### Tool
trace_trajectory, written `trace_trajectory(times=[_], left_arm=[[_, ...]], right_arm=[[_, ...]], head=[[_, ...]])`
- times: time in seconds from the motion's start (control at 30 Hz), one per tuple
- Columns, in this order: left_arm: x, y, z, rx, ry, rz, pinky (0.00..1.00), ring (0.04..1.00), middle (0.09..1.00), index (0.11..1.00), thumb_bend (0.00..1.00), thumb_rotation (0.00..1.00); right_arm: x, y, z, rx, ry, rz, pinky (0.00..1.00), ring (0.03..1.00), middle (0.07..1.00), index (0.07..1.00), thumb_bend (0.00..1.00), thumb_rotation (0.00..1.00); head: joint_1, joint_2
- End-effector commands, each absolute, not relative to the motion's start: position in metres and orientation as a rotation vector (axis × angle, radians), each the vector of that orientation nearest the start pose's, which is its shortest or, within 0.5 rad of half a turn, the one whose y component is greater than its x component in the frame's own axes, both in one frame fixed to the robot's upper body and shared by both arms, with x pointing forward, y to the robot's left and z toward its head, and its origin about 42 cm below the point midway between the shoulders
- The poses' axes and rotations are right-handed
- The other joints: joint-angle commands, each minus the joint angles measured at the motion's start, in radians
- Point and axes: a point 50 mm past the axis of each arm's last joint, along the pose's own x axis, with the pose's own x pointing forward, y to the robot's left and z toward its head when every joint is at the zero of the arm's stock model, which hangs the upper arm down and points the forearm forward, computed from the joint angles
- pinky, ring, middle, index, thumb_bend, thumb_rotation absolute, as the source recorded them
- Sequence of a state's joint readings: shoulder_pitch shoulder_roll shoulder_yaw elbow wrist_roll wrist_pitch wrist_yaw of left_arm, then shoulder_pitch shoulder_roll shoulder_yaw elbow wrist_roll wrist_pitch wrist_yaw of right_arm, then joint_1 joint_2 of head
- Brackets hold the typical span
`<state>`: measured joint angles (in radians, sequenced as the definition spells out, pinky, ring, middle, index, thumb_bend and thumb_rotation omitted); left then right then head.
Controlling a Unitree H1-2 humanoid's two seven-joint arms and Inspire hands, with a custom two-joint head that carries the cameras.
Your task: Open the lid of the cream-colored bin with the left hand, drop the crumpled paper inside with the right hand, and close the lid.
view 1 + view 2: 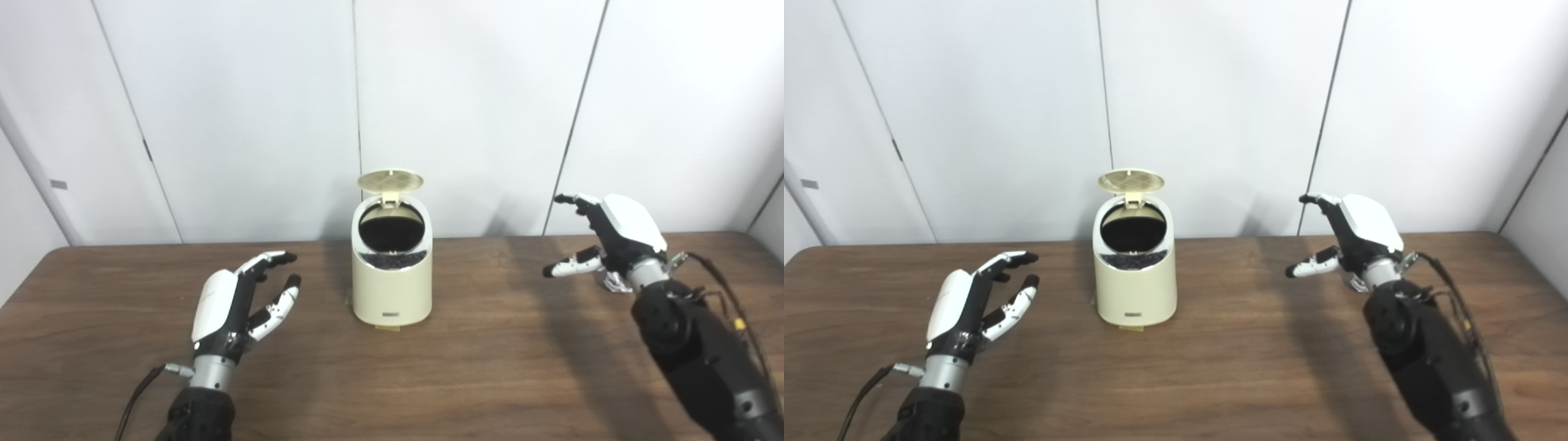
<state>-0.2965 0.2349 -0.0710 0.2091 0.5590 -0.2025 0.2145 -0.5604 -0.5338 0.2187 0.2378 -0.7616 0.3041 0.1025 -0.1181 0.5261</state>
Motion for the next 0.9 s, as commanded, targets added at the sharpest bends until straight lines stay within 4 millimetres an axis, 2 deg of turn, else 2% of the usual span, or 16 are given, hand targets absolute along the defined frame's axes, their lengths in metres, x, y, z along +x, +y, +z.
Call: trace_trajectory(times=[0.0, 0.17, 0.27, 0.4, 0.63, 0.83, 0.87], left_arm=[[0.385, 0.256, 0.177, 0.767, -0.483, 0.081, 0.73, 0.792, 0.770, 0.757, 0.38, 0.59], [0.383, 0.257, 0.177, 0.764, -0.482, 0.086, 0.72, 0.786, 0.781, 0.760, 0.40, 0.61], [0.383, 0.258, 0.177, 0.770, -0.488, 0.088, 0.72, 0.785, 0.782, 0.762, 0.40, 0.62], [0.383, 0.258, 0.179, 0.775, -0.492, 0.091, 0.68, 0.772, 0.768, 0.755, 0.38, 0.61], [0.383, 0.259, 0.180, 0.773, -0.496, 0.091, 0.63, 0.753, 0.765, 0.751, 0.37, 0.61], [0.382, 0.260, 0.179, 0.777, -0.499, 0.093, 0.59, 0.737, 0.770, 0.751, 0.38, 0.59], [0.382, 0.260, 0.179, 0.776, -0.499, 0.093, 0.59, 0.738, 0.771, 0.750, 0.38, 0.59]], right_arm=[[0.458, -0.335, 0.284, -1.422, -0.032, -0.158, 0.73, 0.879, 0.897, 0.846, 0.98, 0.27], [0.466, -0.354, 0.293, -1.539, 0.116, -0.144, 0.76, 0.936, 0.930, 0.847, 0.99, 0.25], [0.469, -0.364, 0.297, -1.577, 0.168, -0.136, 0.71, 0.913, 0.926, 0.837, 1.00, 0.23], [0.473, -0.379, 0.300, -1.587, 0.216, -0.103, 0.58, 0.833, 0.909, 0.819, 1.00, 0.20], [0.478, -0.395, 0.299, -1.579, 0.256, -0.056, 0.60, 0.829, 0.900, 0.808, 1.00, 0.19], [0.478, -0.395, 0.293, -1.617, 0.277, -0.016, 0.64, 0.820, 0.868, 0.790, 1.00, 0.22], [0.478, -0.395, 0.292, -1.618, 0.276, -0.006, 0.67, 0.834, 0.864, 0.786, 0.99, 0.21]], head=[[-0.007, 0.002], [-0.015, 0.007], [-0.022, 0.008], [-0.031, 0.010], [-0.037, 0.012], [-0.038, 0.015], [-0.037, 0.016]])
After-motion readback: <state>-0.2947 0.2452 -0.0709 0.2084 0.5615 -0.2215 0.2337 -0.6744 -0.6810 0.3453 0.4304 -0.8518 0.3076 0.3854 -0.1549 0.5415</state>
